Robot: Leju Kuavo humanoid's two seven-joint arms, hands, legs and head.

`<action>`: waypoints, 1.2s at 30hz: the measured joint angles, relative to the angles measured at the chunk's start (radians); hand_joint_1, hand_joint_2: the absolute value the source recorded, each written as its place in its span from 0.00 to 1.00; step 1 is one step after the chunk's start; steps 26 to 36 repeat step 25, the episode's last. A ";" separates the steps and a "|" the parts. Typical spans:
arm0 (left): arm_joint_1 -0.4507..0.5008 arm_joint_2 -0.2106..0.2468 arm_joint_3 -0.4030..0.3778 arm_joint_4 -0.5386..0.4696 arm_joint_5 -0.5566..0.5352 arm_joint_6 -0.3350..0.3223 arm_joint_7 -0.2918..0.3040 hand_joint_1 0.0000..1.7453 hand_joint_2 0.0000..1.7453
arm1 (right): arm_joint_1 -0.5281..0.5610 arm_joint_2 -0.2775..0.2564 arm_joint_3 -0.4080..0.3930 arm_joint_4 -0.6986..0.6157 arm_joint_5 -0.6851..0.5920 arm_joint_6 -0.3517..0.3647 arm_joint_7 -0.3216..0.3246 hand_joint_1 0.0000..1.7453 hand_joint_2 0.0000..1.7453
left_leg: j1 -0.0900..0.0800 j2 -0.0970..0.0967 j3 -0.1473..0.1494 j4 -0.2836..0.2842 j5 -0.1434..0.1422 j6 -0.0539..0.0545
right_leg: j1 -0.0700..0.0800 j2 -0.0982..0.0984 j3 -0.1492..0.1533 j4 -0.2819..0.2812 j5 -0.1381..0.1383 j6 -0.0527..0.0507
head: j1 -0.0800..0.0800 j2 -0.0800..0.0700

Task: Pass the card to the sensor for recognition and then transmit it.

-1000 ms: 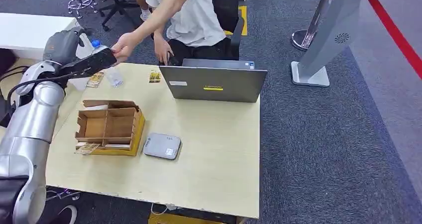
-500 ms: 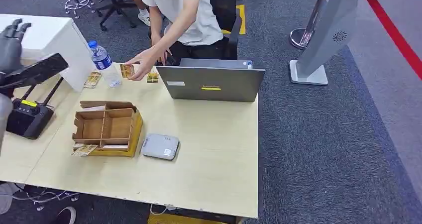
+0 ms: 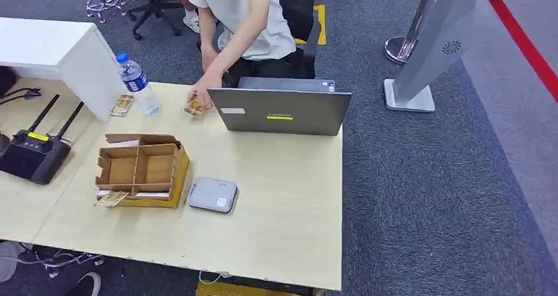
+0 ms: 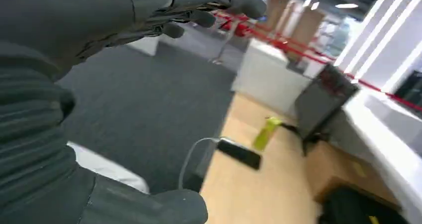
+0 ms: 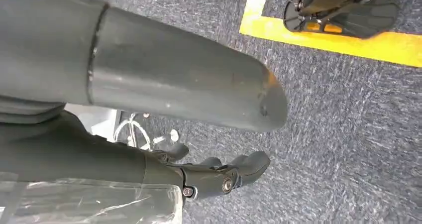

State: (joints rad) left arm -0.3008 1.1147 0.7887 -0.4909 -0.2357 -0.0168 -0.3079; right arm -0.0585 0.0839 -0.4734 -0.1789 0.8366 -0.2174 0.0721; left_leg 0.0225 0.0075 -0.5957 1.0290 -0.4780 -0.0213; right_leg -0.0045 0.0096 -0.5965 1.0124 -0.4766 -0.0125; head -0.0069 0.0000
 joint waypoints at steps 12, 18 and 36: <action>0.036 0.004 0.132 0.093 -0.002 0.009 0.015 0.00 1.00 | -0.006 -0.003 -0.011 0.000 0.001 0.000 0.000 0.00 0.00 | 0.001 -0.007 0.003 0.000 0.001 0.001 | 0.001 -0.009 0.008 -0.001 0.001 -0.001 | 0.003 0.000; 0.098 -0.070 0.257 0.135 0.218 0.018 0.072 0.00 1.00 | -0.005 -0.005 -0.019 0.000 0.001 -0.006 0.001 0.00 0.00 | -0.003 -0.006 0.007 0.000 0.000 0.001 | -0.003 -0.007 0.010 -0.001 0.000 0.000 | 0.001 0.000; 0.198 -0.404 0.474 0.207 0.369 0.042 0.028 0.00 1.00 | -0.005 -0.008 -0.035 0.000 0.026 -0.023 0.006 0.00 0.00 | -0.005 -0.005 0.009 -0.001 -0.002 0.003 | -0.004 -0.006 0.013 -0.003 0.000 0.001 | -0.003 0.000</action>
